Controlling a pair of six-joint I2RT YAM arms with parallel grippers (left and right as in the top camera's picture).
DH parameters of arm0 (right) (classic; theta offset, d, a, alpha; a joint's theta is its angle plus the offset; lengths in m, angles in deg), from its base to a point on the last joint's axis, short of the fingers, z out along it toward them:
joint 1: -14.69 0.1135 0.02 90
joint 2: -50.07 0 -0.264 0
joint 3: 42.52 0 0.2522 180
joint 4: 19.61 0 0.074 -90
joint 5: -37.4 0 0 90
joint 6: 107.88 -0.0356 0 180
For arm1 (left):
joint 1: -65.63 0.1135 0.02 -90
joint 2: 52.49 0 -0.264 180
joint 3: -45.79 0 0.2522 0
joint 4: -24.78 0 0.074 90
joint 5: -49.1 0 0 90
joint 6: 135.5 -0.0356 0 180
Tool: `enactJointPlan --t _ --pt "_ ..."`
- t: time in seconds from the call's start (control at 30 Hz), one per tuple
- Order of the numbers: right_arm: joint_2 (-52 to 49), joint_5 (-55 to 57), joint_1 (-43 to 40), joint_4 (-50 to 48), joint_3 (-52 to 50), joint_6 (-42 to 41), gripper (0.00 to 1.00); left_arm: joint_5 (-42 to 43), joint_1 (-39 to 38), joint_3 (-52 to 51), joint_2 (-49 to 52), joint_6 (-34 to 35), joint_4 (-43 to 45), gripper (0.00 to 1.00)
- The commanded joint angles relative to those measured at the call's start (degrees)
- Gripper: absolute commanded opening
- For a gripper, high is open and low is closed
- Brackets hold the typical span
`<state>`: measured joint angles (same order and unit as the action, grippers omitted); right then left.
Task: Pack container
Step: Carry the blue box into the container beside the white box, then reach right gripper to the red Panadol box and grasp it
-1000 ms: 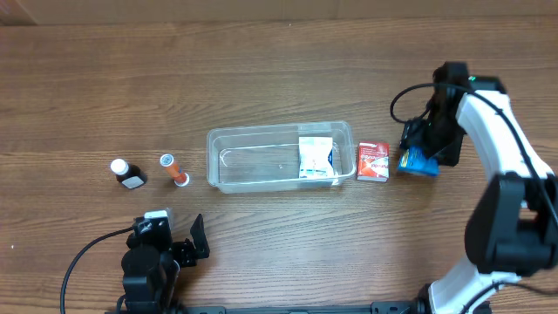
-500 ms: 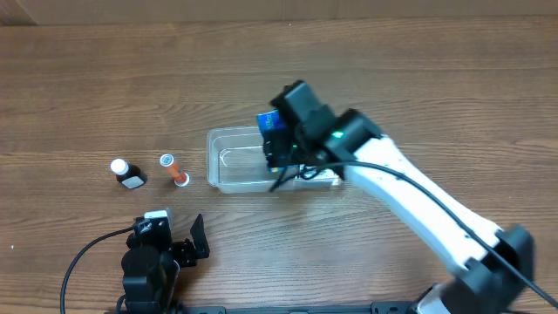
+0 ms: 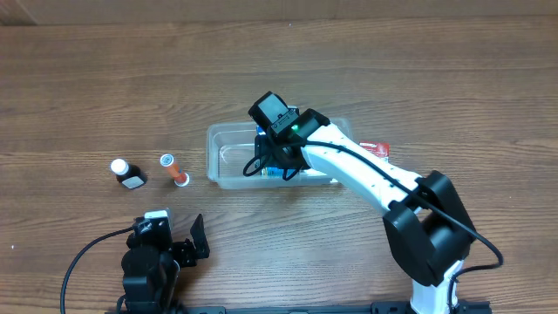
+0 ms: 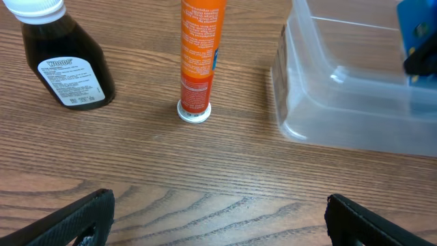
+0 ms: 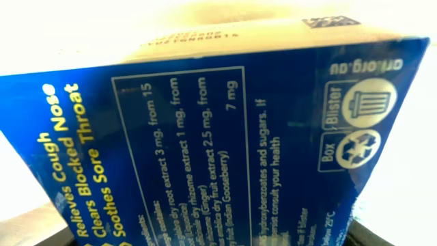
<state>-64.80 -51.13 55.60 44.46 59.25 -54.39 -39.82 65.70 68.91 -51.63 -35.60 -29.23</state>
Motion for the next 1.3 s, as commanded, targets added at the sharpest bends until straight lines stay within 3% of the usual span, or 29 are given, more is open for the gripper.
enactJointPlan --t 0.0,0.3,0.33,0.4,0.57,0.77,0.87,0.97,1.1,1.27 --pt "-0.7 0.2 -0.2 0.1 0.3 -1.7 0.67 -0.4 -0.1 -0.2 -0.6 -0.9 0.2 1.0" --pt "-0.2 1.1 -0.2 2.2 0.7 -2.4 0.75 -0.4 -0.1 -0.2 -0.6 -0.9 0.2 1.0" --pt "0.2 1.5 -0.2 2.3 1.0 -2.1 0.85 -0.4 -0.1 -0.2 -0.6 -0.9 0.2 1.0" --pt "1.4 2.1 -0.2 2.3 1.6 -1.0 0.94 -0.4 -0.1 -0.2 -0.6 -0.9 0.2 1.0" --pt "7.1 4.8 -0.2 4.6 4.0 1.0 0.95 -0.4 -0.1 -0.2 -0.6 -0.9 0.2 1.0" --pt "18.6 10.7 -2.1 15.2 12.5 1.2 1.0 -0.4 -0.1 -0.2 -0.6 -0.9 0.2 1.0" --pt "25.8 10.8 -8.6 20.0 12.9 3.7 1.0 -0.4 -0.1 -0.2 -0.6 -0.9 0.2 1.0" --pt "27.7 10.8 -21.3 26.0 12.6 3.7 1.0 -0.4 -0.1 -0.2 -0.6 -0.9 0.2 1.0" --pt "23.6 6.2 -33.0 25.1 5.7 5.8 1.0 -0.4 -0.1 -0.2 -0.6 -0.9 0.2 1.0" --pt "14.2 0.3 -36.6 18.8 -6.8 14.6 1.0 -0.4 -0.1 -0.2 -0.6 -0.9 0.2 1.0"
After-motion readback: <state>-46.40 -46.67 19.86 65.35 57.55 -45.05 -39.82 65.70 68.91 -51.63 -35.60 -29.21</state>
